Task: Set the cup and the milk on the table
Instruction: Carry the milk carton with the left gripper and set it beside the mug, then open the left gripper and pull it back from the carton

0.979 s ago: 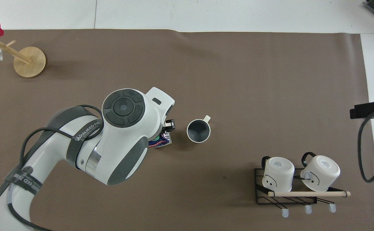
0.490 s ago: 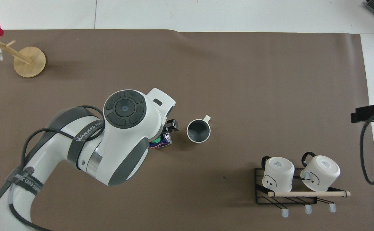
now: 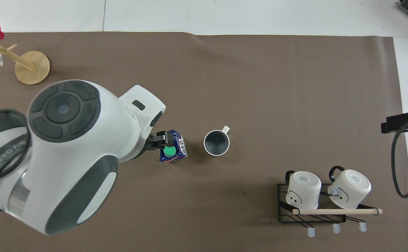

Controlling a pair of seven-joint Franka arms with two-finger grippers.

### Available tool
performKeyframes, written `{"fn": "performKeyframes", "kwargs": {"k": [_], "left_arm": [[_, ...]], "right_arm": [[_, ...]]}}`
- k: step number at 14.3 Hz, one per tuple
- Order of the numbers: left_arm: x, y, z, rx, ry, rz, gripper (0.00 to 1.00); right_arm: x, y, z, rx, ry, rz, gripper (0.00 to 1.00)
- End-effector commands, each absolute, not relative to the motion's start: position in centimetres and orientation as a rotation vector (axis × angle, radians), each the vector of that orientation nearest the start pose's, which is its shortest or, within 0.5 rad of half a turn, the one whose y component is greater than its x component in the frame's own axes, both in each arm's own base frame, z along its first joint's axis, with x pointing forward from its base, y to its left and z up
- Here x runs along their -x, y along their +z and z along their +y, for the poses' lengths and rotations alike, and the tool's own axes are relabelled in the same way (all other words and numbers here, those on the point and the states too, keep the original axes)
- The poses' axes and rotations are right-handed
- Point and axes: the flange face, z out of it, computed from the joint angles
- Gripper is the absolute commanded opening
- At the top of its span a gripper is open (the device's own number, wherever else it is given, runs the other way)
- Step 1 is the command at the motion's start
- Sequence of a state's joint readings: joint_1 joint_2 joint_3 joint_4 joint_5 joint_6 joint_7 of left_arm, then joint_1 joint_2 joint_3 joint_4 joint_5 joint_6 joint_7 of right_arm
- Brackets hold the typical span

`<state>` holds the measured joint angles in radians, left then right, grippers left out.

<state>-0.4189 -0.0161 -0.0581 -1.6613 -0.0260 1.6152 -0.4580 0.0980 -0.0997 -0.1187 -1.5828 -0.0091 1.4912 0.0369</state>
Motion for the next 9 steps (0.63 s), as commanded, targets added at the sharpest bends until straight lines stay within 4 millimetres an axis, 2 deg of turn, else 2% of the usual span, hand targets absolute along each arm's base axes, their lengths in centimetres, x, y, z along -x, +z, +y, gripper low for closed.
{"fn": "performKeyframes", "kwargs": {"k": [1, 3, 6, 9], "left_arm": [[-51.0, 62.2, -19.8, 3.141, 0.081, 0.133, 1.0], [-51.9, 64.0, -15.9, 3.139, 0.083, 0.183, 1.0], [-52.7, 64.1, -11.2, 3.132, 0.117, 0.242, 1.0], [-52.9, 64.4, -8.4, 3.138, 0.124, 0.178, 1.0]], "right_arm": [[-50.6, 66.4, -1.6, 3.149, -0.035, 0.095, 1.0], [-50.6, 66.4, -1.6, 3.147, -0.035, 0.095, 1.0], [-50.6, 66.4, -1.6, 3.147, -0.035, 0.097, 1.0], [-50.6, 66.4, -1.6, 3.148, -0.035, 0.098, 1.0]]}}
